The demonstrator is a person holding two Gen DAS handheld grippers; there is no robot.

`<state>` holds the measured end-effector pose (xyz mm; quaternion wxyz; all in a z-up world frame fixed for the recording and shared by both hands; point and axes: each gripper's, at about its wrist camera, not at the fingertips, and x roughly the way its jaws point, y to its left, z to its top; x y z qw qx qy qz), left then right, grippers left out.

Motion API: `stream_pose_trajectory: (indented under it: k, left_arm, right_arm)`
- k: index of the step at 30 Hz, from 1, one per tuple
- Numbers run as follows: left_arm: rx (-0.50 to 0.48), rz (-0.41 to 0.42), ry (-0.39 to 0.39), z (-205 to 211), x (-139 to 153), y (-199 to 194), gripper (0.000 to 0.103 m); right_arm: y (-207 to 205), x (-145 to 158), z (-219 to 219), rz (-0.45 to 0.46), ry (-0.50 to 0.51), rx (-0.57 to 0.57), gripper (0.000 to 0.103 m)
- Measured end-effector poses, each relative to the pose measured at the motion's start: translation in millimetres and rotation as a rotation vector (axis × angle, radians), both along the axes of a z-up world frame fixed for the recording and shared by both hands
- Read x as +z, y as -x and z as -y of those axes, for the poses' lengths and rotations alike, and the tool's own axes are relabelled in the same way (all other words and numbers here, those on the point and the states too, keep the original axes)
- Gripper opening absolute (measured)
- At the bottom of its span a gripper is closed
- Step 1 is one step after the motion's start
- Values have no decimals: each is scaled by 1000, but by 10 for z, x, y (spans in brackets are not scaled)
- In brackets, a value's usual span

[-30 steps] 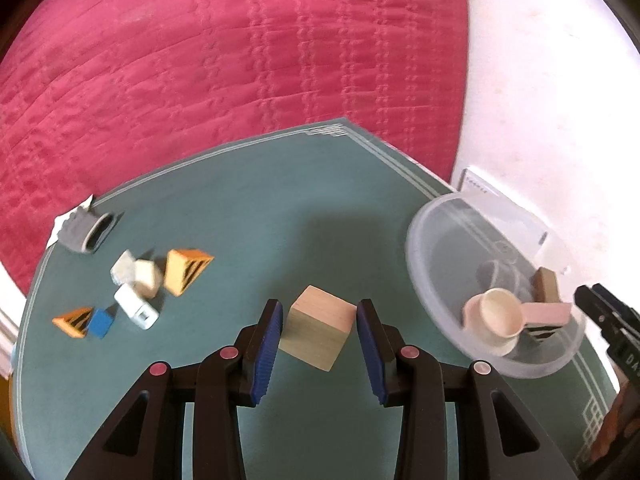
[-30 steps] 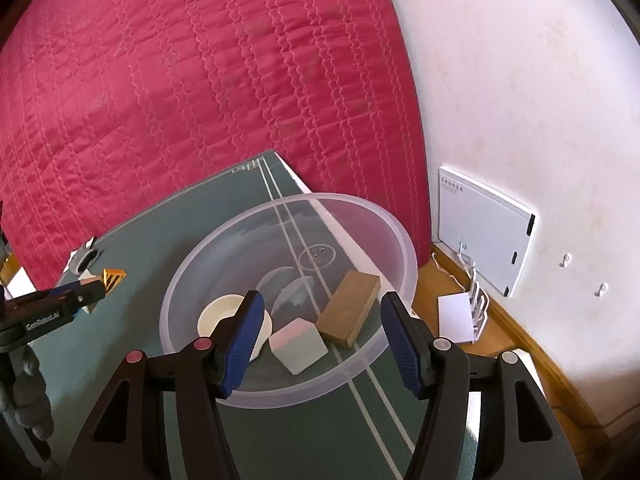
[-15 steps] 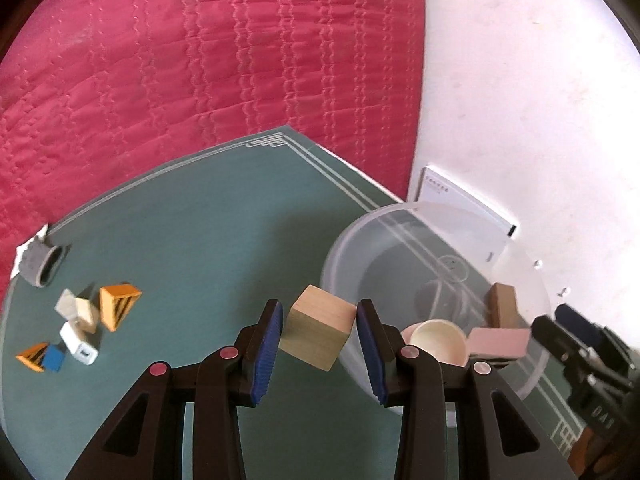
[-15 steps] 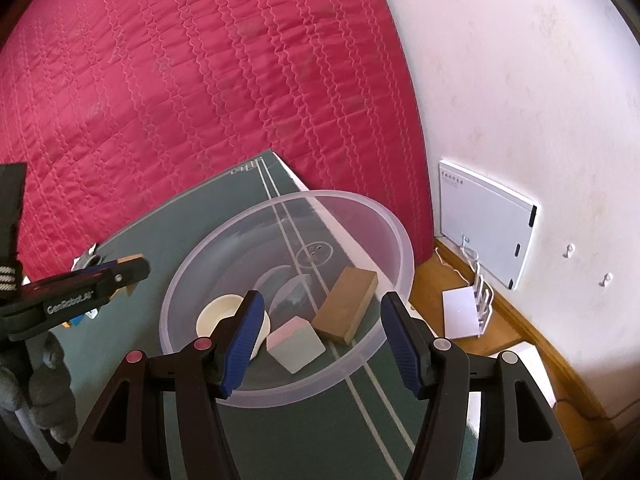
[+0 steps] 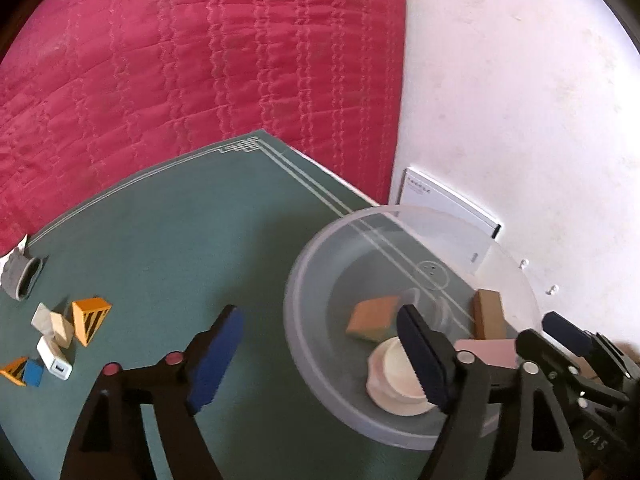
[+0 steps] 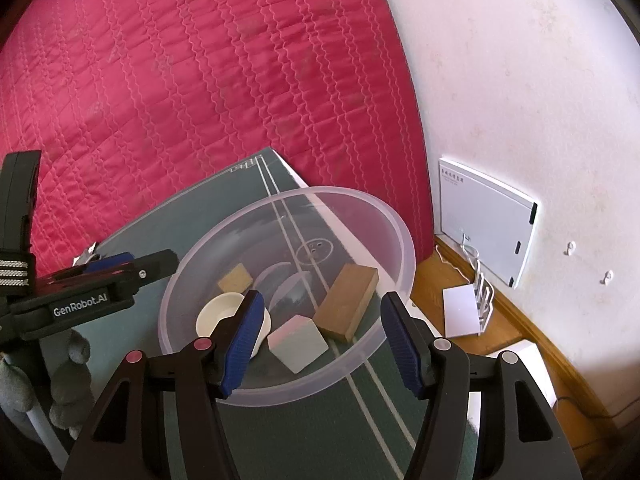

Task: Organize rigid objects
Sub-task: 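Carry the tan wooden cube into the clear bowl and open the left gripper, then move both grippers back from the bowl toward the remaining blocks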

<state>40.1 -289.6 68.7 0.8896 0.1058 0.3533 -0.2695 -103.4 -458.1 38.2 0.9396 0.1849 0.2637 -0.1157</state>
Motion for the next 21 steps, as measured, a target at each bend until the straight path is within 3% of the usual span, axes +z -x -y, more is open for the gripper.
stream_pose_trajectory:
  k: [10, 21]
  left_arm:
    - [107, -3, -15, -274, -28, -70, 100]
    - [147, 42, -62, -390, -46, 12, 102]
  right_arm:
    - [9, -28, -45, -4, 3, 6, 67]
    - [17, -31, -63, -4, 5, 8, 72]
